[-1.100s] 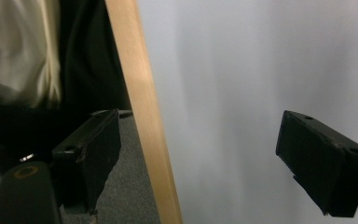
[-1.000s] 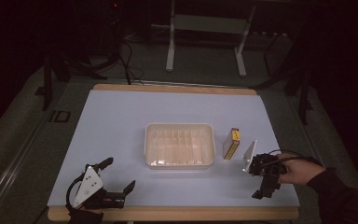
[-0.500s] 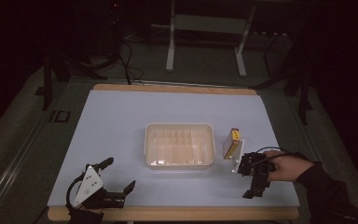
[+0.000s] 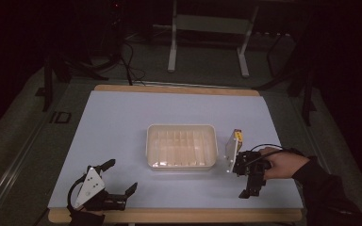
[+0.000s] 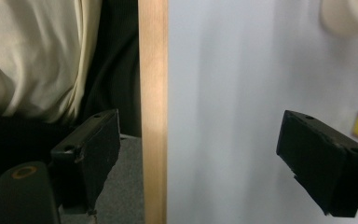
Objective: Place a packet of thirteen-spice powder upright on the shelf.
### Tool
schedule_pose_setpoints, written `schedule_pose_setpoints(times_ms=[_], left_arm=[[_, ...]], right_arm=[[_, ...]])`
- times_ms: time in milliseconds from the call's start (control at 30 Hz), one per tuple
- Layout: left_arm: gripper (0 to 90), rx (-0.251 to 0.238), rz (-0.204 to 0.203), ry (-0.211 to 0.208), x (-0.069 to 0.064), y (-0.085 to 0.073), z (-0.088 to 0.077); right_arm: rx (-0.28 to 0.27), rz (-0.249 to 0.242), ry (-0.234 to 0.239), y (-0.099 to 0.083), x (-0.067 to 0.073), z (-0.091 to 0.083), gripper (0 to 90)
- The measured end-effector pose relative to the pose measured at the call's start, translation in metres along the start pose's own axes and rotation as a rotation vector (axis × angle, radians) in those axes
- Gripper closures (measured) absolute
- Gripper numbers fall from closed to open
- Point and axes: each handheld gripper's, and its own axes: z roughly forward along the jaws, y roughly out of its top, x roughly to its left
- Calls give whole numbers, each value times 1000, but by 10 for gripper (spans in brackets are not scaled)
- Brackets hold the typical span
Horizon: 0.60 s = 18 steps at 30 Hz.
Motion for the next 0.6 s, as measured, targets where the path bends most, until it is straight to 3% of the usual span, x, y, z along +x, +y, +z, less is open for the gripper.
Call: schedule_pose_setpoints(times_ms=[267, 400, 600], left_arm=[[0, 3, 1, -1, 1, 0, 0], [0, 7, 0, -2, 1, -1, 0], [0, 4, -2, -4, 1, -1, 0]], right_arm=[[9, -30, -5, 8, -2, -16, 138], [2, -16, -52, 10, -6, -29, 138], [-23, -5, -79, 9, -17, -43, 138]])
